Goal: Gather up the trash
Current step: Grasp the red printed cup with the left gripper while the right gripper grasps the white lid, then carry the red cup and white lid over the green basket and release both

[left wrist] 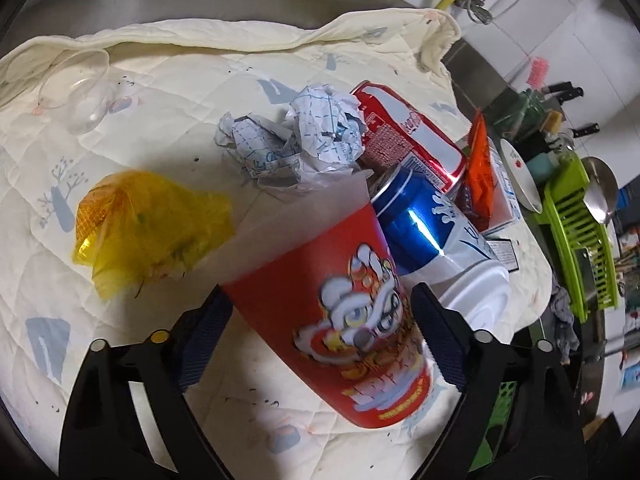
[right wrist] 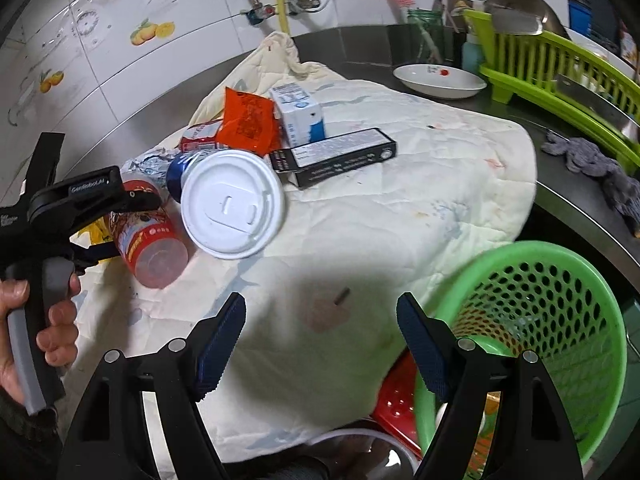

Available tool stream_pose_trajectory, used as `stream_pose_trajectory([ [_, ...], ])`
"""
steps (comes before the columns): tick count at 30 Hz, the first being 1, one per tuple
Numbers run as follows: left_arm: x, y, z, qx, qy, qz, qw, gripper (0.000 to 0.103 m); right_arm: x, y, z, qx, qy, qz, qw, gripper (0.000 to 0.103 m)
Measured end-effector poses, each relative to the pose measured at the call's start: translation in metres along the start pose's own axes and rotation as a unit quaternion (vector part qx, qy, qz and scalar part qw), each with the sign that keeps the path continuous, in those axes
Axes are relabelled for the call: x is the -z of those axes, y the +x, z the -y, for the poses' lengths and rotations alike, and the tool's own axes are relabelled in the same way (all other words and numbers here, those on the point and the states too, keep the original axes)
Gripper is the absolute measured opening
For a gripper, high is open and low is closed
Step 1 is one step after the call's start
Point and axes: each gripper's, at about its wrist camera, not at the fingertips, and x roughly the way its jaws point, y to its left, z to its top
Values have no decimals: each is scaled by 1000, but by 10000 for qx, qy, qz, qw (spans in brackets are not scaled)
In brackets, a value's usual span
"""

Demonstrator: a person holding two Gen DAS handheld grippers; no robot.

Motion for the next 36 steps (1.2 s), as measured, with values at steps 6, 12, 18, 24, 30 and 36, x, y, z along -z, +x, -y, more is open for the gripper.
stream_pose_trajectory([
  [6, 3, -9, -4, 279, 286, -151, 9991, 75, -14, 16, -18, -138, -93, -17, 9999, 81],
  [12, 10, -24, -15, 477, 553, -240, 9970, 73, -29, 34, -37, -219, -188, 9, 9996, 89],
  [18, 19, -40, -30, 662, 749, -255, 9947, 73, -44, 56, -56, -229, -306, 11, 9993, 92],
  [24, 26, -55, -43, 731, 919, -217, 9928, 73, -50, 74, -67, -47, -344, -32, 9994, 93],
  [30, 37, -63, -46, 844, 1132, -213, 9897, 73, -52, 89, -67, -6, -246, -92, 9997, 93],
  [36, 51, -75, -40, 908, 1571, -46, 9834, 73, -49, 82, -64, -66, -202, 3, 9998, 89],
])
